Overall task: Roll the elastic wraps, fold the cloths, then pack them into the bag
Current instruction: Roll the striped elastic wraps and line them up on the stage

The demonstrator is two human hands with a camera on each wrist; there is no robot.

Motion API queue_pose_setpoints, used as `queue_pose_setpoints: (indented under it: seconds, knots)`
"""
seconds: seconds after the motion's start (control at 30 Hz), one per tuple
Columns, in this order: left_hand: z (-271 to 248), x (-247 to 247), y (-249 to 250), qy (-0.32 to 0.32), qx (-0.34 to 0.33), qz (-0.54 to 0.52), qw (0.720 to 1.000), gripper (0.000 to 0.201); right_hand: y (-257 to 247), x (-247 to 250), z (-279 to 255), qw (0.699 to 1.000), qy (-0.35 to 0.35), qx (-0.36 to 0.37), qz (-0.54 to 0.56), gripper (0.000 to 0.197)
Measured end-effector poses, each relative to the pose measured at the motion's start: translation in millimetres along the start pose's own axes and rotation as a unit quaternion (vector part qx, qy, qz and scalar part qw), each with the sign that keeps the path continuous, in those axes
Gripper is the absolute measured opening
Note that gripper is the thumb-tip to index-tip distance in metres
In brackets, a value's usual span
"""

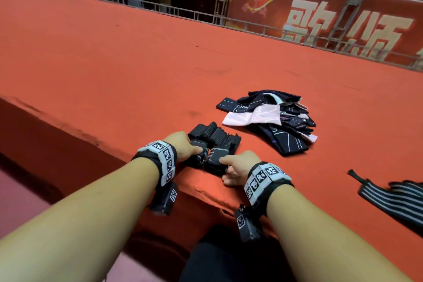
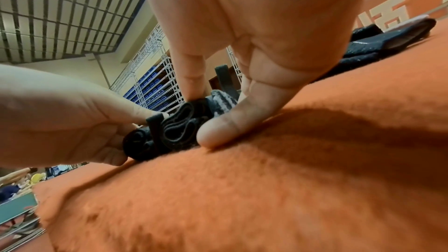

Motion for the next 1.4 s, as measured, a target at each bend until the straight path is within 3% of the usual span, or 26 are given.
queue_pose_setpoints:
  seconds: [0.23,0.4,0.53,0.73,0.87,1.07,1.4]
  knots:
    - [8,10,-14,0.003,-0.009,-0.015,1.0,0.046,-7,-15,6,0.999,-0.018,0.004,0.042,0.028]
    - [13,18,-31,0.006,-0.002,-0.026,1.0,0.039,-12,-34,6,0.996,-0.058,0.005,0.071,0.011]
    - [19,14,-41,0.018,0.003,-0.018,1.0,0.044,-12,-43,11,0.996,-0.047,0.006,0.075,0.015]
    - [18,17,-33,-0.002,0.013,0.029,0.999,0.042,-7,-42,16,0.997,-0.05,0.01,0.052,0.025]
    - [13,30,-13,0.047,0.022,0.027,0.998,0.045,-7,-29,8,0.997,-0.08,-0.002,0.012,0.024]
    - [4,45,74,0.1,-0.056,-0.007,0.993,0.039,-8,54,-10,0.999,-0.042,0.018,0.023,0.013]
    - [-24,-22,277,0.021,-0.243,0.014,0.97,0.033,27,278,-58,0.983,0.154,0.044,0.086,0.009]
Point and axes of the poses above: each hand's wrist, its own z-axis towards the middle knuckle, its own x-axis out of the back of the hand, y = z × x, the point moved 3 cm from there along z, towards the middle knuckle, and after that the axes turned 3 degrees about z, right-handed, at the moved point
